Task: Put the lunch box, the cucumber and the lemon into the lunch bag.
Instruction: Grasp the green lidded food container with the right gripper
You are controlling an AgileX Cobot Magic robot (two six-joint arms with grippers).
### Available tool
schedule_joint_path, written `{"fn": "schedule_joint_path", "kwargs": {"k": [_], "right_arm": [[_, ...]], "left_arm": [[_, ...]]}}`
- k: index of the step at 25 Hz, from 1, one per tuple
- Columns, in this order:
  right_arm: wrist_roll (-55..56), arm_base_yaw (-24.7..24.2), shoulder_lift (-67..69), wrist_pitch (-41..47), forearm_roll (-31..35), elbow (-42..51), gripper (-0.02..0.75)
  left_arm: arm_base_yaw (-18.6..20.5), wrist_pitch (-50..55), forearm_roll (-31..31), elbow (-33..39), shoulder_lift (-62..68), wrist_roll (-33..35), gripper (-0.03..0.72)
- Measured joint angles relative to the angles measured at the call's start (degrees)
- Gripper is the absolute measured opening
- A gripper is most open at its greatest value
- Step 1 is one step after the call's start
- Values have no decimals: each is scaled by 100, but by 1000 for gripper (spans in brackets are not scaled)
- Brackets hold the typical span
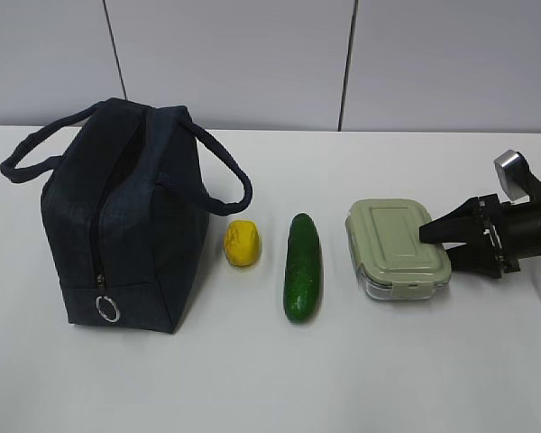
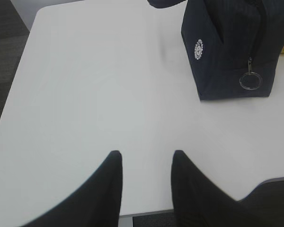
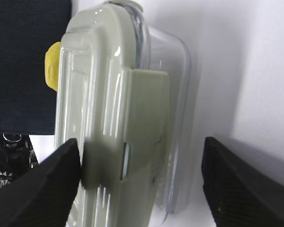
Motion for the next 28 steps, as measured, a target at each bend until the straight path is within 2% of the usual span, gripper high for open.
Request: {"fn": "schedule_joint_path", "kwargs": {"k": [21,28], "right_arm": [[-12,12,-80,-72,18,0,587],[-35,272,-127,-82,7,0,587]], "left_arm": [[0,0,0,0,0,0,239],[0,0,0,0,0,0,239]]}}
